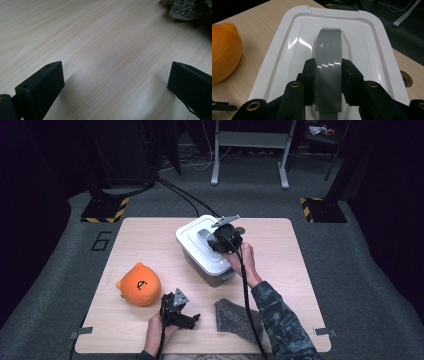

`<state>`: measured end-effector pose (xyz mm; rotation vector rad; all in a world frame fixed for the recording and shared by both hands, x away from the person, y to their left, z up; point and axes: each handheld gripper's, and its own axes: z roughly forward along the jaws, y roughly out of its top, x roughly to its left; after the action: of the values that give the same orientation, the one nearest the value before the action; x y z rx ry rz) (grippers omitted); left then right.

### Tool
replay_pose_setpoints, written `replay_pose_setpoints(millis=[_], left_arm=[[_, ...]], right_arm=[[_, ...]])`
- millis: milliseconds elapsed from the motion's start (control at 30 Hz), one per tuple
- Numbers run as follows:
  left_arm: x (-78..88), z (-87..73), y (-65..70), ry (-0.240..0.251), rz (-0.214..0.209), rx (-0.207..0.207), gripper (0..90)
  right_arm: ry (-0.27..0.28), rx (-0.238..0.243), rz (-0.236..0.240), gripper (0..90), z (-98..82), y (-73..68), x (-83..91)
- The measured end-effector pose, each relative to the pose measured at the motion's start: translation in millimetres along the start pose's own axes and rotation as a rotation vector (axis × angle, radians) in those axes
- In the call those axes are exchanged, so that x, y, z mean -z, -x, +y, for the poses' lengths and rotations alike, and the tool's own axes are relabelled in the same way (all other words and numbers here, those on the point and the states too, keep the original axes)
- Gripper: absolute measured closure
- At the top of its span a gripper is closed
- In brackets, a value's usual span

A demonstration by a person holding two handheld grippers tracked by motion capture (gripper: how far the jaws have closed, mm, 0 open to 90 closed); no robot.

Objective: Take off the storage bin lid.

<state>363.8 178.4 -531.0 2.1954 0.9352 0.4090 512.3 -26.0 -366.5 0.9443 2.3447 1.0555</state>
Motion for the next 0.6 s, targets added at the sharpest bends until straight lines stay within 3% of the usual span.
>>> replay_pose_setpoints(millis=[600], left_arm=[[-0.1,0.2,-0.2,-0.002,-0.002,-0.001,0.1]], right_arm=[[0.055,-0.032,-0.001,67.0,3.4,10.7,29.8]])
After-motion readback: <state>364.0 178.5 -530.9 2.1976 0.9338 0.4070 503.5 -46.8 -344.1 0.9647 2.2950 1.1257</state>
